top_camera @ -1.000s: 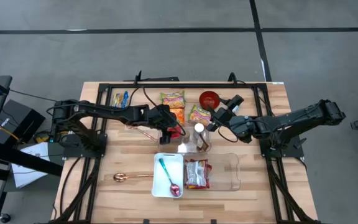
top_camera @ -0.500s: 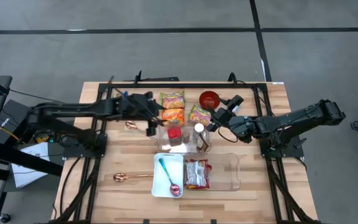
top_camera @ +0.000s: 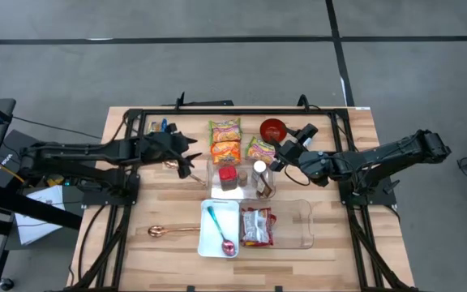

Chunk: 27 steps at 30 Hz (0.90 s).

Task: Pick & Place Food Item
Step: Put the gold spice bottle into the top transparent bin

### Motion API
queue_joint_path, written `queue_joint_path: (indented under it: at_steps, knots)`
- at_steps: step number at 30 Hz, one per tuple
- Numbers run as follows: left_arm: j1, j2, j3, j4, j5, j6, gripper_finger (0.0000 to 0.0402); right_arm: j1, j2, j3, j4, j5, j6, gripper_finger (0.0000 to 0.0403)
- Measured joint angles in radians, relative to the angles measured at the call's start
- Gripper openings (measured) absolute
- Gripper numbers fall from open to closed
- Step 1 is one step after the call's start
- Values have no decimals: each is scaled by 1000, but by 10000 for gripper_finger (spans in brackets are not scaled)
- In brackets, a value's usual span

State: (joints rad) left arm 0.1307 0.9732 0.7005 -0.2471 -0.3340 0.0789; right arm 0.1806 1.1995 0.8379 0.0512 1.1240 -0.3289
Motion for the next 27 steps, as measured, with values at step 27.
queue_joint_path:
  at_steps: [27]
  knots:
    - [-214, -6, -174, 414, 1, -107, 213, -415, 0, 0, -561, -123, 636, 221]
